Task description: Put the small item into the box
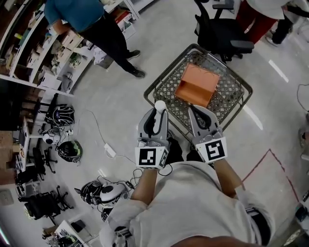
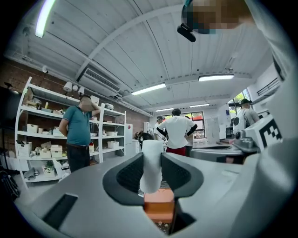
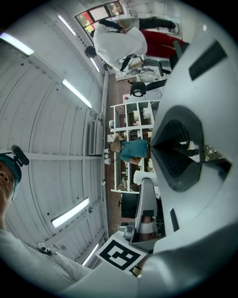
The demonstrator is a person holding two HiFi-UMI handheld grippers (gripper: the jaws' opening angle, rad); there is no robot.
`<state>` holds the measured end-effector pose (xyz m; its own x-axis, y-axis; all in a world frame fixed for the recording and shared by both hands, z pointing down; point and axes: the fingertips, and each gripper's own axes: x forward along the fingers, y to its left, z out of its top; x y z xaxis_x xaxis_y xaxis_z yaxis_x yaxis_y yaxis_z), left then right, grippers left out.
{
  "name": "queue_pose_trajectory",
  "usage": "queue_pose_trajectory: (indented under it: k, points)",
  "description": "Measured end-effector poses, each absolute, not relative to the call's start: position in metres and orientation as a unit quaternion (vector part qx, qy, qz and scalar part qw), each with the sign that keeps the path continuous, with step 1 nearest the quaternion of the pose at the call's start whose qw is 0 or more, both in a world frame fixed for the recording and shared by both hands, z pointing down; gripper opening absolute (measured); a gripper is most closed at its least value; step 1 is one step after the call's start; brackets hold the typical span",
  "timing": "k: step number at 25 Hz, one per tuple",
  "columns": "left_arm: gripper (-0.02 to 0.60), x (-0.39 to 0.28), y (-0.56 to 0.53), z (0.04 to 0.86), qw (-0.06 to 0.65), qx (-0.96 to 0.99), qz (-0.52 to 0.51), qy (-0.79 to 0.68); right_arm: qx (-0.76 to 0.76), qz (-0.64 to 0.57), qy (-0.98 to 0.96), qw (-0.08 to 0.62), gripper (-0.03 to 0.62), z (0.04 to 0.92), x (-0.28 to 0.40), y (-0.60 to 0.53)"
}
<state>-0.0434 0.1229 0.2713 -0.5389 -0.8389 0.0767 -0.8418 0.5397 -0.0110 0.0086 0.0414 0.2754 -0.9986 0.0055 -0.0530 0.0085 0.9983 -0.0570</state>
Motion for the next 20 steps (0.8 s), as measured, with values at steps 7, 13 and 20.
queue_pose_trajectory:
  k: [7,13,20]
  points:
    - [0.121,-0.09,0.091,0.294,0.048,0.517,0.023,-0.854,-0.04,-0.018,0.999,0.006,0.003,0.293,-0.03,0.013]
    - [0.121,-0.142,0.08,0.303,0.067,0.557,0.014,-0.827,-0.082,-0.013,0.996,-0.019,0.003,0.298,-0.076,0.012]
    - [0.121,-0.216,0.079,0.306,0.073,0.59,0.028,-0.803,-0.133,0.006,0.99,-0.043,0.003,0.3,-0.139,0.009]
